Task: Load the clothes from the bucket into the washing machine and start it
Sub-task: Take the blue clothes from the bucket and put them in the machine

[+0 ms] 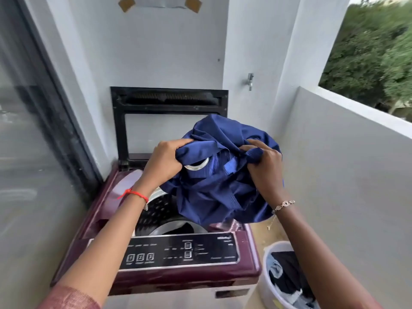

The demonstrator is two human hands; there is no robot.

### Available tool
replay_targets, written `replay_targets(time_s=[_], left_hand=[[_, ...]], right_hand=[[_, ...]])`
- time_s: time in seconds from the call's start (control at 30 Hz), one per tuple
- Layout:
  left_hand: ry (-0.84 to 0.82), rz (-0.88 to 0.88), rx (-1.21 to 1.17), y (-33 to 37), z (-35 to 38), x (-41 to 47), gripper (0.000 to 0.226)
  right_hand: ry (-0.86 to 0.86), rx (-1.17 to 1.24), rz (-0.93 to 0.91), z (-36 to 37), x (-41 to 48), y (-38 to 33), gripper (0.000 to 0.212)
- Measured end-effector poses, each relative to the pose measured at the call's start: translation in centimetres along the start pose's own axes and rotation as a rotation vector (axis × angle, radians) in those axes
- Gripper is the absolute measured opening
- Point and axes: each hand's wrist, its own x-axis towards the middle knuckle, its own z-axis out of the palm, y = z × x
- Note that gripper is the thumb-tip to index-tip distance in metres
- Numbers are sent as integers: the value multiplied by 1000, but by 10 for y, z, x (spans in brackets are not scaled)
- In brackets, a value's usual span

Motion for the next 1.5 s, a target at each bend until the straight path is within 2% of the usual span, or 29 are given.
replay_targets(time_s=[0.27, 0.43, 0.57, 0.77, 0.87, 1.0, 1.1, 1.23, 1.3, 1.4, 1.5], left_hand=[[100, -106, 60, -74, -66, -38, 71], [110, -101, 80, -114, -63, -46, 67], [56, -153, 111, -154, -41, -49, 69], [-192, -299, 205, -216, 10, -63, 65], [-357, -365, 269, -245, 39, -70, 66], [-647, -423, 310, -276, 74, -81, 71], [-899, -415, 304, -292, 92, -92, 76], [-1103, -464, 220, -304, 104, -103, 71], [-1147, -481, 202, -306, 107, -103, 73], [-1144, -489, 188, -304, 111, -101, 72], [-1117, -467, 201, -297, 113, -98, 71]], right_hand=[[-96, 34, -83, 73, -11, -70, 39], [-148, 77, -77, 115, -14, -69, 35], [-243, 73, -35, 156, -22, -50, 31], [-543, 38, 99, 222, -52, 0, 30], [-797, -42, 218, 256, -67, 30, 31], [-1074, -130, 351, 293, -93, 67, 6], [-1245, -167, 408, 313, -117, 88, 8], [-1590, -173, 415, 331, -147, 105, 39], [-1691, -168, 412, 335, -151, 106, 55], [-1721, -162, 414, 337, -150, 105, 64], [-1707, -174, 419, 335, -145, 105, 63]])
